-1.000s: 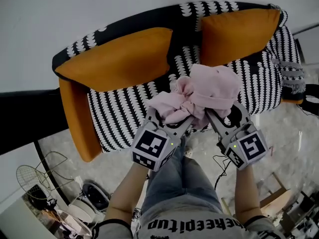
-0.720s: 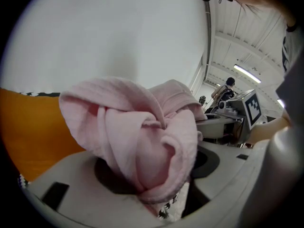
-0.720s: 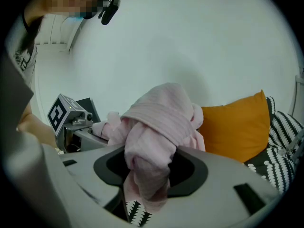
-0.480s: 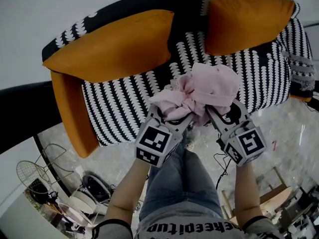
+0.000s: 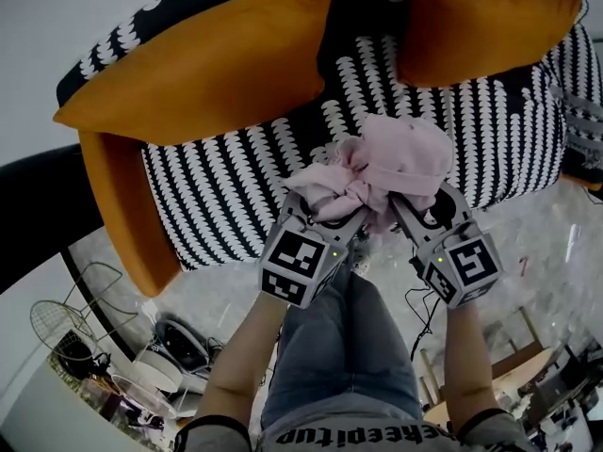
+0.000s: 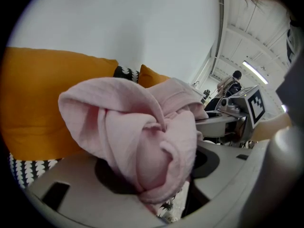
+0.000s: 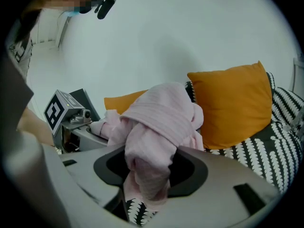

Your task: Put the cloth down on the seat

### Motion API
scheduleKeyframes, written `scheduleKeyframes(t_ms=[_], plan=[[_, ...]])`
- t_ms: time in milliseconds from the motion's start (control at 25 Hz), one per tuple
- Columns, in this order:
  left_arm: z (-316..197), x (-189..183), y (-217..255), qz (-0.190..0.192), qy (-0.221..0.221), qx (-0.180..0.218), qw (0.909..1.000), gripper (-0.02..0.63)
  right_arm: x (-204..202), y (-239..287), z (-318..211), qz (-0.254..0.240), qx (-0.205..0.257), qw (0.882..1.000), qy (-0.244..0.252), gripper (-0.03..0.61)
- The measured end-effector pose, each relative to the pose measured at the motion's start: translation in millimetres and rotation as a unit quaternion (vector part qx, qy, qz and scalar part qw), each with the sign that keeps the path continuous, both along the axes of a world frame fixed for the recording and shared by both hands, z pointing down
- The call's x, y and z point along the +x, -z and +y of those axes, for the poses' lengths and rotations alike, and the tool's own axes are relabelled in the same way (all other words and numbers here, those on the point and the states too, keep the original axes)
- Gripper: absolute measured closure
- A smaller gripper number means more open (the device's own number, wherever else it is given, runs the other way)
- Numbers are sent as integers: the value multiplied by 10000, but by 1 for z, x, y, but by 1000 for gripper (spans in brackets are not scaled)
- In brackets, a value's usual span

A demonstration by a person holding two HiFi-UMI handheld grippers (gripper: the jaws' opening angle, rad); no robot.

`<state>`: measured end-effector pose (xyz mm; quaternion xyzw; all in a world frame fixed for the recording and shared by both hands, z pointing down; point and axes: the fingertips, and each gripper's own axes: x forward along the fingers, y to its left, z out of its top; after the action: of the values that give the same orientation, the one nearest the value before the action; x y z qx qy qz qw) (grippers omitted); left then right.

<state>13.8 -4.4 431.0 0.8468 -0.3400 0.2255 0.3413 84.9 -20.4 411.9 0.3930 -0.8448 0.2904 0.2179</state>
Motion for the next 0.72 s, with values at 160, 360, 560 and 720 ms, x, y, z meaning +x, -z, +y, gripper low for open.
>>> scheduleKeyframes(t_ms=[160,360,560,720], plan=[[0,5,-30,-32,2,-157,9999,324,5,-31,0,27,-173,9998,-37,362],[4,-4,-49,-101,-55,-288,9995,324,-3,-50,4,74,-353,9993,-84,360],[12,0,-73,-163,-121,-411,9989,324,1,-78,14,134,-491,9986,-124,360],[16,-5,-86,-170,-97,-471,9987,324,-3,-91,17,220,-550,9982,-113,360]])
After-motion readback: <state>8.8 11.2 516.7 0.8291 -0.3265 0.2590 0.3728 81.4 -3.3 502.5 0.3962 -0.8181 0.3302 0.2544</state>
